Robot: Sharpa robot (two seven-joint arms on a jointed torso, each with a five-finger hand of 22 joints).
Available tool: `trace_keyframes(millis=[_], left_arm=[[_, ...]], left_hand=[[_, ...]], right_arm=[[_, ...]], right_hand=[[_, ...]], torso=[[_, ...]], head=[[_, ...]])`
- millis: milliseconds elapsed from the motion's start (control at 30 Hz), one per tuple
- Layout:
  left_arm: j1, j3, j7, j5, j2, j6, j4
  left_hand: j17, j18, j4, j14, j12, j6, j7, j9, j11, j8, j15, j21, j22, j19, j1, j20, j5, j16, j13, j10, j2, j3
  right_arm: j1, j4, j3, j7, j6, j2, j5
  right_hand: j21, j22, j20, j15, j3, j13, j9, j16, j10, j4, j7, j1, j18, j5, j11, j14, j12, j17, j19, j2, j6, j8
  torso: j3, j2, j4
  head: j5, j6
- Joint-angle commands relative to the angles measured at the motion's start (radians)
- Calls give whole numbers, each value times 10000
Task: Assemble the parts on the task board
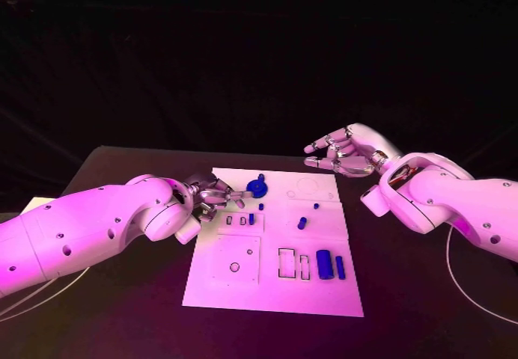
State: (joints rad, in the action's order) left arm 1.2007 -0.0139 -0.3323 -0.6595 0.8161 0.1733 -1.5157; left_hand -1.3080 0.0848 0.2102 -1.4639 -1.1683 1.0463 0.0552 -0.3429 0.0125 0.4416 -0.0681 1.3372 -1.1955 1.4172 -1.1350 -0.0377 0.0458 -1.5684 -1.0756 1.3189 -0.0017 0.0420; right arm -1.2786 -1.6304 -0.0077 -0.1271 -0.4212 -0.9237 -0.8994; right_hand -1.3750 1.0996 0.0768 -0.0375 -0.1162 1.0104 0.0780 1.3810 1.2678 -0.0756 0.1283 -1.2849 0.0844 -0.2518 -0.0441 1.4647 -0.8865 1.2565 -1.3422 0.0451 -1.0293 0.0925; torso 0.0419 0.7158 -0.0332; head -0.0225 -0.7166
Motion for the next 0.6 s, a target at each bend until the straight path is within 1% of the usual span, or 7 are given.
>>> trace_keyframes(millis=[33,133,233,300,467,533,600], left_arm=[[120,6,-1657,-1994,-305,-1266,231],[189,19,-1967,-2302,-607,-1348,471],[242,25,-2169,-2428,-822,-1384,639],[302,48,-2273,-2473,-953,-1505,754],[559,212,-2530,-2529,-1286,-1898,1079],[601,238,-2601,-2546,-1358,-2013,1139],[640,258,-2674,-2574,-1437,-2161,1200]], left_hand=[[-2628,-116,219,-1069,-112,-203,19,-326,34,295,-82,139,-183,50,65,35,34,-24,-120,66,75,246],[-2628,-138,429,-1069,-227,-343,-30,-737,59,681,-110,263,-362,68,-23,50,37,-24,-247,103,131,518],[-2628,-172,578,-1069,-366,-446,-77,-1091,97,998,-136,406,-577,131,-103,76,38,-24,-398,179,200,710],[-2628,-182,673,-1069,-404,-575,-93,-1334,113,1183,-147,456,-651,140,-165,91,43,-24,-440,190,242,856],[-2628,-194,772,-1069,-439,-701,-96,-1547,115,1326,-152,506,-734,153,-122,97,34,-24,-481,200,277,1044],[-2628,-202,779,-1069,-460,-732,-99,-1610,118,1369,-153,532,-775,166,-110,98,34,-24,-504,210,292,1100],[-2628,-216,784,-1069,-501,-756,-105,-1681,123,1419,-156,580,-852,195,-93,100,33,-24,-551,236,318,1159]], right_arm=[[-11,24,-27,-167,257,-55,415],[-12,16,-46,-67,284,-90,326],[-12,8,-55,9,316,-93,267],[-12,6,-60,51,338,-88,234],[-10,12,-70,166,397,-59,137],[-10,25,-72,200,419,-45,108],[-8,45,-76,232,442,-29,76]], right_hand=[[73,-31,-29,30,-56,-8,3,-73,29,30,2,-58,95,-51,52,406,-40,-25,78,-41,-46,28],[109,-94,-35,27,-55,-51,-7,-110,6,67,4,-97,105,-71,51,398,10,-63,103,0,-25,25],[123,-121,-36,27,-53,-60,-9,-110,1,74,6,-103,110,-71,51,399,21,-60,115,9,-21,24],[134,-142,-37,27,-49,-69,-11,-125,-4,78,8,-104,114,-69,51,395,31,-80,124,18,-15,22],[155,-180,-39,28,-38,-88,-17,-142,-14,88,11,-109,120,-63,48,391,53,-98,139,42,0,18],[168,-196,-40,27,-33,-102,-21,-153,-21,112,11,-133,122,-42,47,391,69,-104,143,67,11,17],[187,-225,-42,26,-30,-123,-25,-174,-30,137,11,-162,126,-4,47,388,92,-125,151,83,18,19]], torso=[[-44,-83,35],[-63,-88,14],[-80,-72,28],[-65,-77,29],[-66,-54,40],[-74,-47,58],[-66,-46,53]], head=[[-18,-29],[-10,-31],[-29,-38],[-14,-43],[7,-90],[-2,-106],[5,-128]])
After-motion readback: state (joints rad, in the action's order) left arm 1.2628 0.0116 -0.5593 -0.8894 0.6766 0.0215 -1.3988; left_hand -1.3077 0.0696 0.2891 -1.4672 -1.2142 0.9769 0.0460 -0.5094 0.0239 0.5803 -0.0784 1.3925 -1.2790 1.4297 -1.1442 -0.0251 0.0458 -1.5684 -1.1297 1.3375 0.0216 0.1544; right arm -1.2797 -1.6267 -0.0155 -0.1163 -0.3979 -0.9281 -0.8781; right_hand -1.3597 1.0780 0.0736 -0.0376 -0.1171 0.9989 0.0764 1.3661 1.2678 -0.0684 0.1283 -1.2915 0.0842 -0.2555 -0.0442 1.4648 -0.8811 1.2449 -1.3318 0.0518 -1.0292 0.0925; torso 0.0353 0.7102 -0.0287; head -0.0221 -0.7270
